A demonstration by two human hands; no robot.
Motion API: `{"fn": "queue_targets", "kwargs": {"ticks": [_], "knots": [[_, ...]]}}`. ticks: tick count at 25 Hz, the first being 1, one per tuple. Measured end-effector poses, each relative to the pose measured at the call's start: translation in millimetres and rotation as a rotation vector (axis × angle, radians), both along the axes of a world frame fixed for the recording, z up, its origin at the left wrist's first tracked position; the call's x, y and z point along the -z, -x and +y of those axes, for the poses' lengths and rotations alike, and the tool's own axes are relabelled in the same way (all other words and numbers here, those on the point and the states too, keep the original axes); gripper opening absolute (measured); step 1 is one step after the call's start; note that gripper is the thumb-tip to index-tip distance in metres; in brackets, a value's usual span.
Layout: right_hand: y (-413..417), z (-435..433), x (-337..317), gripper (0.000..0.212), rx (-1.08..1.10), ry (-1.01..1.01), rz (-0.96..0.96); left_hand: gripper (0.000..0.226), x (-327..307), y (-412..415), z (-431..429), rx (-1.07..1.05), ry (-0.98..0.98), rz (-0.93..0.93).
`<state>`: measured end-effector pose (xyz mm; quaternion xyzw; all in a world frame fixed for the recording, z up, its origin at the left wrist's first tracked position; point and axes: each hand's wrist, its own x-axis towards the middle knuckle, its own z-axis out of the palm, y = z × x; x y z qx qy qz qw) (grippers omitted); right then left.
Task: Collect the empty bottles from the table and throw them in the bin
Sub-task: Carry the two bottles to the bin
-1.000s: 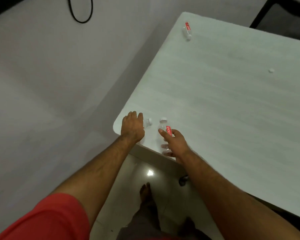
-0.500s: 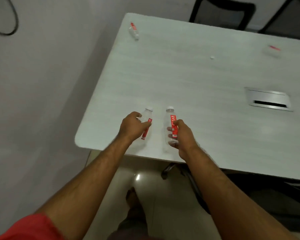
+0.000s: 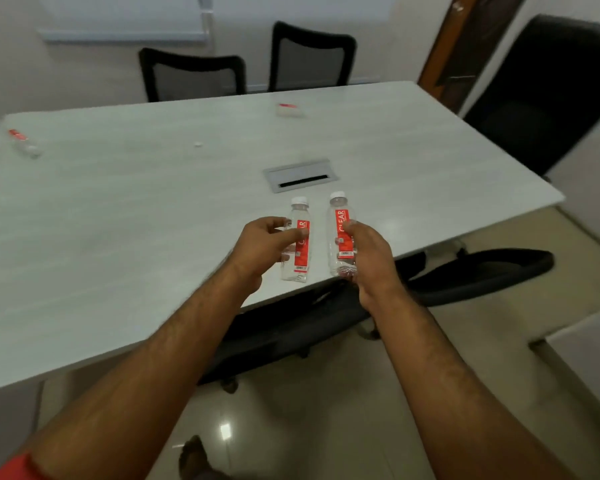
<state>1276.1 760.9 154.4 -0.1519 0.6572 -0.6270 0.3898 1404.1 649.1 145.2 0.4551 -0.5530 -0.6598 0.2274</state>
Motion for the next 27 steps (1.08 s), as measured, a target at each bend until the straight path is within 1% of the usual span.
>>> {"fn": "queue_targets", "kwargs": {"ticks": [4, 9, 13, 15, 21, 27], "knots": [[98.8, 92.6, -7.4, 0.031, 0.183, 0.043, -0.034, 0.041, -14.2, 123.0, 73.1, 0.146, 0.031, 0.022], [210.7, 170.5, -5.3, 0.028, 0.395, 0.045, -0.025, 0.047, -14.8, 264.7, 120.0, 0.339, 0.061, 0.053], [315.8, 211.0, 4.1, 0.008, 0.544, 0.008, -0.006, 0.049, 0.6, 392.3, 147.4, 0.503, 0.026, 0.052], [367.1, 218.8, 9.0, 0.006, 0.601, -0.022, -0.004, 0.046, 7.1, 450.3, 154.9, 0.573, 0.004, 0.078], [529.0, 239.1, 14.6, 0.032, 0.720, -0.126, -0.016, 0.036, 4.4, 639.3, 170.5, 0.730, -0.030, 0.037], [696.9, 265.4, 39.3, 0.037, 0.826, -0.105, -0.054, 0.035, 18.4, 820.8, 197.0, 0.860, 0.037, -0.009]]}}
